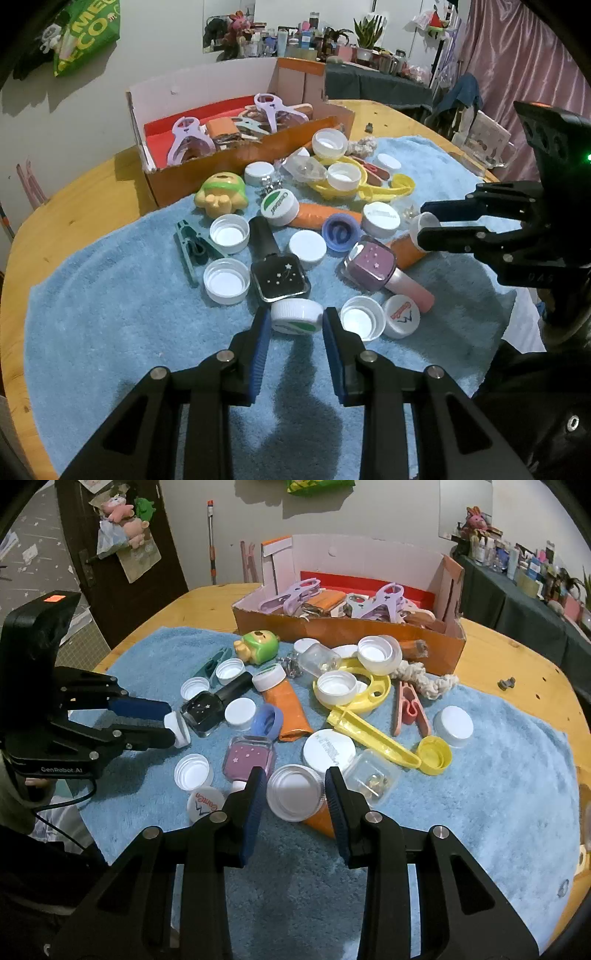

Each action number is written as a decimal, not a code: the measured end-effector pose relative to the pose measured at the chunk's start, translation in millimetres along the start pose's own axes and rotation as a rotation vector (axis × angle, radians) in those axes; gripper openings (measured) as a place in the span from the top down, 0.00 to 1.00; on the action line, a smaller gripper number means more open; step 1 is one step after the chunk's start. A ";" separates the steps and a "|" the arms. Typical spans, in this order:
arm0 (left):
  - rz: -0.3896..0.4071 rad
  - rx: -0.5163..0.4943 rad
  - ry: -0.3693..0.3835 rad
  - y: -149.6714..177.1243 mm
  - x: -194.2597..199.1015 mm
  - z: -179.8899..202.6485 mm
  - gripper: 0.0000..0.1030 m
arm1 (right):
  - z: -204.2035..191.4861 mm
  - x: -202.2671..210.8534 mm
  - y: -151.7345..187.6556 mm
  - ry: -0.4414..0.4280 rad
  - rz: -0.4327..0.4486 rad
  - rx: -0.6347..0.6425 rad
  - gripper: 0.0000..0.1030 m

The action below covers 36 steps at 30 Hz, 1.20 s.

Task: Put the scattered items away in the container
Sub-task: 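Close left tool on a white bottle cap while right tool closes on white lid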

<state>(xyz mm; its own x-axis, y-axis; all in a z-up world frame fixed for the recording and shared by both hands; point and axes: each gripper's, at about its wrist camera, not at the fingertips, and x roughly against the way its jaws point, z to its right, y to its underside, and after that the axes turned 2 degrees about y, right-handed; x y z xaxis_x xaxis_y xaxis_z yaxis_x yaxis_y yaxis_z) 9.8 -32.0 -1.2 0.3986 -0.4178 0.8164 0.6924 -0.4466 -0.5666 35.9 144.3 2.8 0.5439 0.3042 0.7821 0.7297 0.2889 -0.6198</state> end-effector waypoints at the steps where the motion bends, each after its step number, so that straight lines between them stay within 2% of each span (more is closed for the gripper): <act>1: 0.002 -0.002 -0.002 0.8 -0.3 0.3 0.70 | -0.1 -1.1 0.3 -0.001 -0.004 0.001 0.69; 16: -0.017 -0.041 -0.041 7.2 0.4 5.4 0.69 | -5.3 -9.1 14.8 0.004 -0.045 0.010 0.69; 24: -0.039 -0.070 -0.089 11.1 -4.7 8.5 0.63 | -4.0 -10.4 17.7 0.004 -0.056 0.002 0.69; 31: -0.053 -0.075 -0.081 11.0 -8.1 8.4 0.61 | -2.7 -8.7 19.4 0.011 -0.071 -0.005 0.68; 33: -0.055 -0.080 -0.078 10.8 -9.1 9.7 0.61 | -2.4 -8.1 20.7 0.018 -0.077 -0.005 0.66; 35: -0.056 -0.083 -0.078 10.3 -9.9 10.3 0.61 | -1.6 -6.7 21.3 0.017 -0.076 -0.009 0.56; 36: -0.057 -0.084 -0.077 10.0 -10.4 10.4 0.61 | -1.3 -6.1 21.9 0.017 -0.076 -0.010 0.56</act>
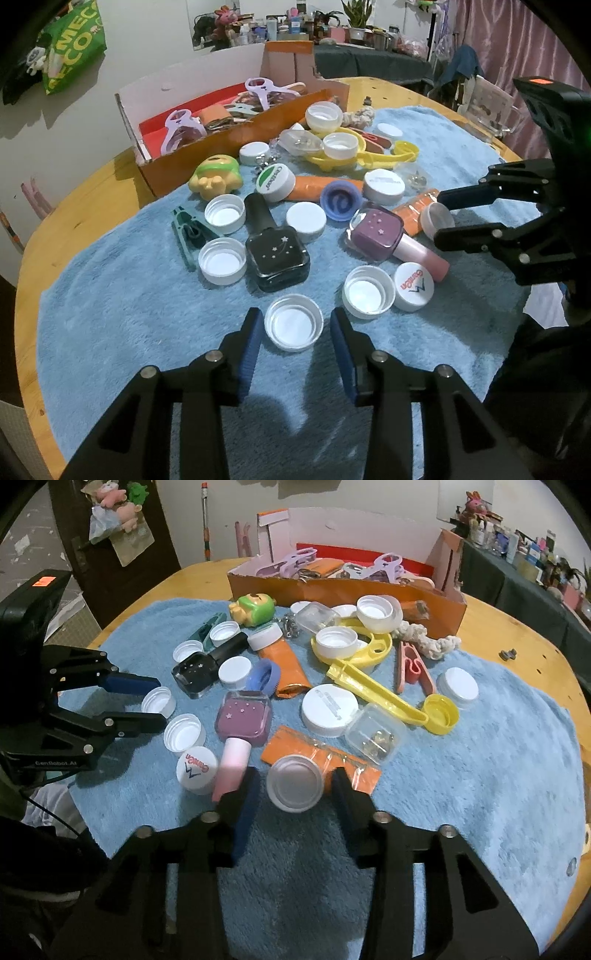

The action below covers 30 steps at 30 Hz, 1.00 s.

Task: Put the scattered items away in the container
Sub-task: 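Close left tool on a white bottle cap while right tool closes on white lid, then lift white cap with left tool while right tool lifts white lid toward box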

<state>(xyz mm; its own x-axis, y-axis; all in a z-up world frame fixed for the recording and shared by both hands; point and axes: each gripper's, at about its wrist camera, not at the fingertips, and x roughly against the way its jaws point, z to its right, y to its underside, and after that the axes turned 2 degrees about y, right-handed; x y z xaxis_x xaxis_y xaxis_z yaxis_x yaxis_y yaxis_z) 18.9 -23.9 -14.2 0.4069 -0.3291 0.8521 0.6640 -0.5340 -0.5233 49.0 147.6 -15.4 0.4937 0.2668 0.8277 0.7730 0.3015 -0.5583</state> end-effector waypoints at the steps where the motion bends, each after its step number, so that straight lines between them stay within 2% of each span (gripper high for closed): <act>1: 0.000 0.001 0.000 0.1 0.2 0.2 0.60 | -0.1 0.2 0.4 0.003 -0.001 0.000 0.55; 10: -0.009 -0.003 0.003 0.9 -3.2 2.4 0.61 | -5.7 -0.9 5.0 0.039 0.017 0.037 0.56; 12: -0.009 0.000 0.008 1.6 -3.1 2.5 0.63 | -6.4 -1.0 5.2 0.042 0.020 0.041 0.56; 13: -0.010 0.001 0.013 1.8 -3.5 2.0 0.67 | -6.8 -1.0 5.3 0.045 0.021 0.044 0.60; 17: -0.010 0.009 0.021 2.5 -3.4 1.5 0.67 | -7.4 -1.4 5.6 0.061 0.021 0.051 0.69; 30: 0.015 0.037 0.013 -0.1 3.2 -3.2 0.67 | -6.5 7.4 1.3 0.057 0.051 0.051 0.70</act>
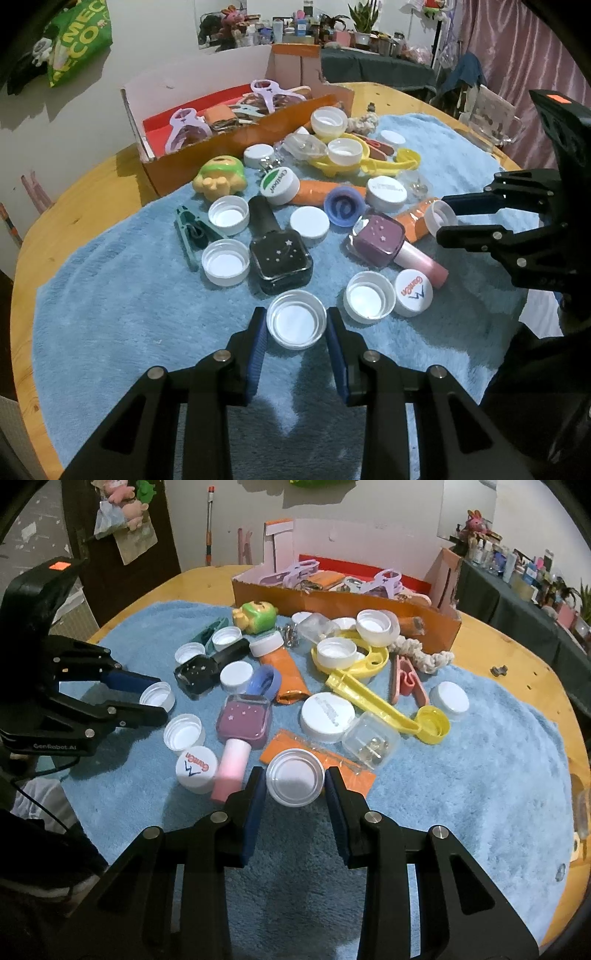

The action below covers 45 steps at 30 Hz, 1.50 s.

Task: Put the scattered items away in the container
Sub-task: 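Lift white cap with left tool while right tool lifts white lid toward box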

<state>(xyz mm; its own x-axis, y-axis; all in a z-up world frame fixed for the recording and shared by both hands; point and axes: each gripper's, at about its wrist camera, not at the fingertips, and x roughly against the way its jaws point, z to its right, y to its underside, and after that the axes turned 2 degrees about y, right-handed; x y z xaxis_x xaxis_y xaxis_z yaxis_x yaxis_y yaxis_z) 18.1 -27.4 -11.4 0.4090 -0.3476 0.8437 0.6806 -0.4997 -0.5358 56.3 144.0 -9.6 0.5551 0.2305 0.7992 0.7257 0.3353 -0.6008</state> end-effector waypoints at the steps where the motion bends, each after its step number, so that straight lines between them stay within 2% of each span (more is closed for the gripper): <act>1: 0.003 0.004 0.001 -0.6 0.7 -0.8 0.67 | 0.4 1.3 -1.0 0.000 0.003 -0.001 0.70; 22: 0.065 0.037 -0.002 -25.1 21.5 -6.6 0.67 | 5.0 21.3 -28.4 0.005 0.040 0.014 0.70; 45: 0.168 0.097 -0.039 -96.4 43.6 -24.7 0.67 | 23.6 40.6 -104.0 0.000 0.109 0.080 0.70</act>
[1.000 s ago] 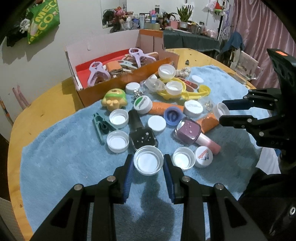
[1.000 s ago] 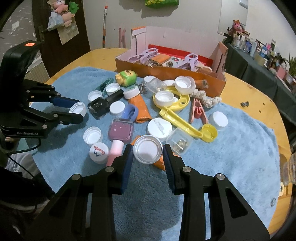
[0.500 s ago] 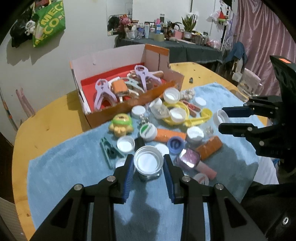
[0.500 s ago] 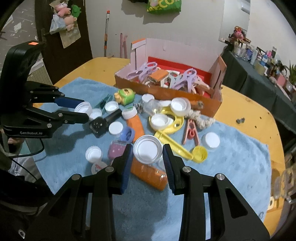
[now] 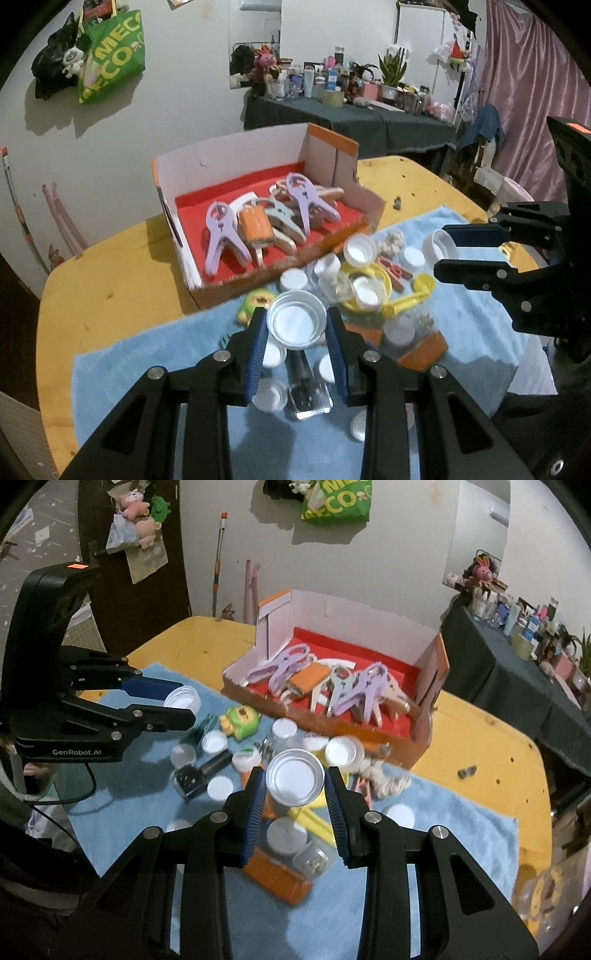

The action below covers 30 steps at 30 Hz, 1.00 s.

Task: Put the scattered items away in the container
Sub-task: 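Lift white cap with left tool while right tool lifts white lid toward box, then lower white cap into red box with left tool while right lowers lid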

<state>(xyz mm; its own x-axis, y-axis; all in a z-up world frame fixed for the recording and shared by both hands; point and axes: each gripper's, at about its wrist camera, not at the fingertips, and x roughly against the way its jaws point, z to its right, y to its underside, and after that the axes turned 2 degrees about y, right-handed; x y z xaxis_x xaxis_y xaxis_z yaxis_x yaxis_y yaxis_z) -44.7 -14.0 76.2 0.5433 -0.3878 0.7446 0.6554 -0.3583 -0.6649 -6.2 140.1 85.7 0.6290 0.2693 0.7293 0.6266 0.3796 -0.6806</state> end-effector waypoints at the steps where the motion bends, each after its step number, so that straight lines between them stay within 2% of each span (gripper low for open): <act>1: 0.004 0.005 -0.002 -3.7 -0.3 -0.9 0.67 | 1.9 -0.4 -3.4 -0.010 0.003 -0.001 0.70; 17: 0.066 0.082 -0.060 -65.3 -26.7 -17.7 0.67 | 34.4 -36.1 -71.0 -0.034 0.027 0.007 0.70; 21: 0.063 0.115 -0.055 -78.4 -40.8 -25.0 0.67 | 42.0 -52.6 -86.0 -0.049 0.020 -0.005 0.70; 24: 0.060 0.128 -0.083 -85.8 -53.0 -29.0 0.67 | 47.5 -67.4 -95.0 -0.051 0.009 -0.013 0.70; 30: 0.027 0.174 -0.098 -92.8 -81.6 -44.2 0.67 | 63.0 -105.6 -105.3 -0.069 -0.045 -0.050 0.70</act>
<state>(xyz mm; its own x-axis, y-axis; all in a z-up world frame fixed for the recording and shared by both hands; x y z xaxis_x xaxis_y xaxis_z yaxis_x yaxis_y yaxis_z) -173.0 13.4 74.5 0.6048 -0.3078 0.7345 0.7162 -0.1930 -0.6707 -167.6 127.4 84.7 0.5678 0.3135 0.7611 0.6768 0.3485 -0.6485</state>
